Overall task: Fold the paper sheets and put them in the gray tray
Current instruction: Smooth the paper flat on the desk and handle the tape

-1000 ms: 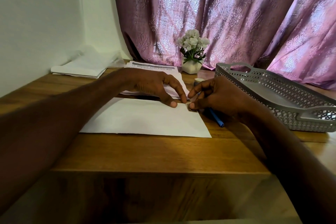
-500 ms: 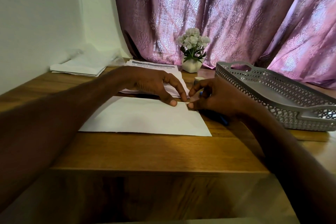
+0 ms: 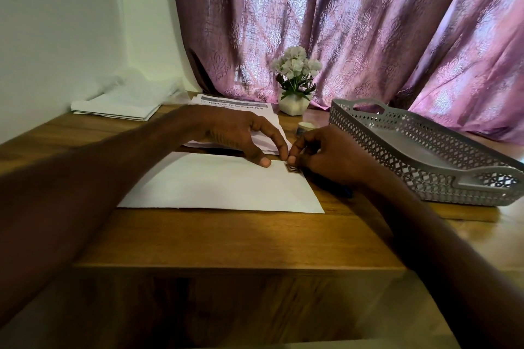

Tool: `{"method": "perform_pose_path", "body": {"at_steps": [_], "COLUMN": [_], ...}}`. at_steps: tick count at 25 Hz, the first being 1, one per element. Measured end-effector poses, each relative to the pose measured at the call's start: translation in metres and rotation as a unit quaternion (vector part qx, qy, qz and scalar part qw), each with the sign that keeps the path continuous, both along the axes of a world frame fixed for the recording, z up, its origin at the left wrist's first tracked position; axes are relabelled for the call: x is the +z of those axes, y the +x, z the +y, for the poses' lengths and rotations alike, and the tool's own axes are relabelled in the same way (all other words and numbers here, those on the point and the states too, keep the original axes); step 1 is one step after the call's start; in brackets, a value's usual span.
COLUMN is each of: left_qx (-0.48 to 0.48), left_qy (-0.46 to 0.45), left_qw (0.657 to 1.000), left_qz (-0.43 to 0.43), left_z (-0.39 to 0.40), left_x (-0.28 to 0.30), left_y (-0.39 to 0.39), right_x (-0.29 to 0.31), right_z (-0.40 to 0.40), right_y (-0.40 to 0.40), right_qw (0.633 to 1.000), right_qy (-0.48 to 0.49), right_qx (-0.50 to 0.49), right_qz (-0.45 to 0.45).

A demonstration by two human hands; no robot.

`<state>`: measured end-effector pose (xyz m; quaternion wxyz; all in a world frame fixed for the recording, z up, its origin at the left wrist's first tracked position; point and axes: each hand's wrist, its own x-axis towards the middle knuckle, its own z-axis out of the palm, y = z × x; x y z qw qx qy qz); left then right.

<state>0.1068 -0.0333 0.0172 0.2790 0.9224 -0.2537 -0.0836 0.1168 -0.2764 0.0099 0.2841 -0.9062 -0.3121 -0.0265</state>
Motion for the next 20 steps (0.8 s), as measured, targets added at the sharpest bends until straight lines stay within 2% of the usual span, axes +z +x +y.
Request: {"method": "perform_pose_path", "body": {"at_steps": [8, 14, 20], "left_qx": [-0.019, 0.003, 0.009], "left_qy": [0.047, 0.067, 0.064], "left_qw": [0.999, 0.998, 0.998], "left_qz": [-0.005, -0.002, 0.004], "left_z": [-0.003, -0.003, -0.006], "left_x": [0.002, 0.004, 0.006], "left_y": [0.0, -0.003, -0.006], "right_x": [0.001, 0.012, 0.007], "right_z": [-0.005, -0.021, -0.012], "right_y": [0.002, 0.004, -0.001], "right_qw": [0.999, 0.996, 0.995], "right_qy": [-0.028, -0.052, -0.075], "right_qx": [0.027, 0.069, 0.053], "right_qz": [-0.018, 0.027, -0.03]}}
